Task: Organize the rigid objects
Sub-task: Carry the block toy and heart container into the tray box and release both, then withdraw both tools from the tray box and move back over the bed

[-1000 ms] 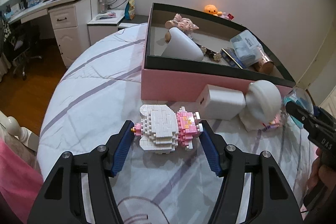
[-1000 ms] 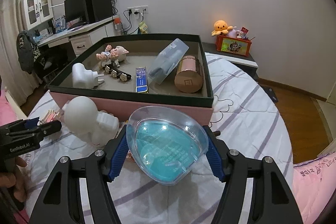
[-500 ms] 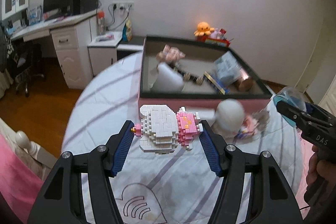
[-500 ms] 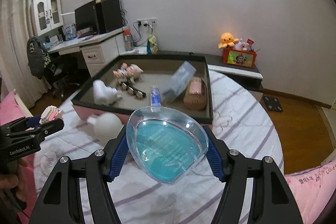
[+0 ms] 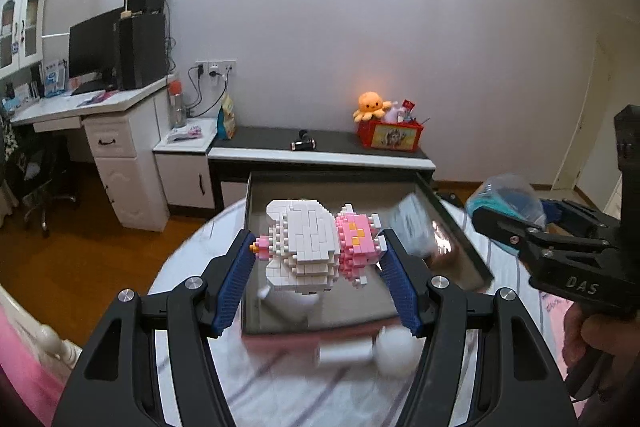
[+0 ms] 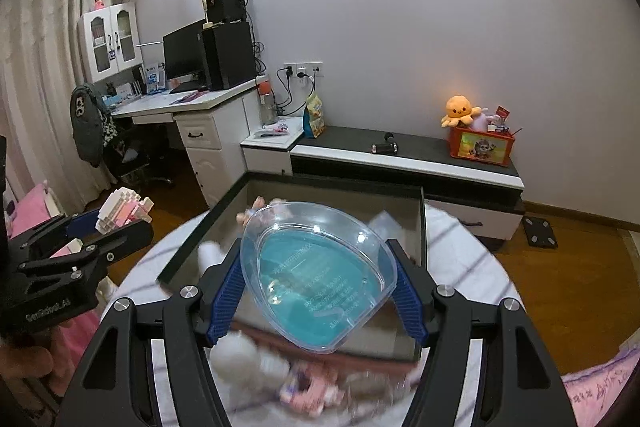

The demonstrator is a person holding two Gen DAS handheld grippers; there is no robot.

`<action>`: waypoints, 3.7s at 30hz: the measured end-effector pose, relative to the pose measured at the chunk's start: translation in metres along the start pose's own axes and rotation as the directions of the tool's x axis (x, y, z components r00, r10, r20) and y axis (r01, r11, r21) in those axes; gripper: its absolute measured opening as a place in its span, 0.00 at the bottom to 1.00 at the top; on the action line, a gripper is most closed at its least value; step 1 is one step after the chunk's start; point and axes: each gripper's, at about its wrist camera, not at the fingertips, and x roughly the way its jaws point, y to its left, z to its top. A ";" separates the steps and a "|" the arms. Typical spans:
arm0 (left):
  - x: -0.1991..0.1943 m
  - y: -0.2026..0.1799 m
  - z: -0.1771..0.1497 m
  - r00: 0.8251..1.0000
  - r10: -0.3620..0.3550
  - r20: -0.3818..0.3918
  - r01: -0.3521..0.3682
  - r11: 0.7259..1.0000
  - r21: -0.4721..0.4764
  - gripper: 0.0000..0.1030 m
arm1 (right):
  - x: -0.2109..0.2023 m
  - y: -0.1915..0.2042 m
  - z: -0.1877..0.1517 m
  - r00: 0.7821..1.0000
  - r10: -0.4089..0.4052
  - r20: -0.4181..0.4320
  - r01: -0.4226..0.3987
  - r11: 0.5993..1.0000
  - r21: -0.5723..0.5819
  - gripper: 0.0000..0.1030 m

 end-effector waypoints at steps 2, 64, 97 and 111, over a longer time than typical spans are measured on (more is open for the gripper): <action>0.010 0.000 0.011 1.000 0.002 0.006 -0.002 1.000 0.000 0.62 | 0.015 -0.004 0.010 1.000 -0.011 -0.013 0.011 1.000 0.004 0.66; -0.086 -0.029 -0.087 0.995 0.097 0.014 -0.096 0.994 -0.059 1.00 | -0.088 0.013 -0.090 0.998 -0.026 0.059 0.017 0.989 0.149 1.00; -0.099 -0.041 -0.114 0.993 0.111 0.035 -0.108 0.991 -0.084 1.00 | -0.104 0.013 -0.137 0.999 -0.045 0.025 0.039 0.979 0.201 1.00; -0.064 -0.033 -0.127 0.992 0.119 -0.045 -0.122 0.990 -0.069 1.00 | -0.079 -0.008 -0.141 0.995 -0.093 -0.043 0.099 0.979 0.180 1.00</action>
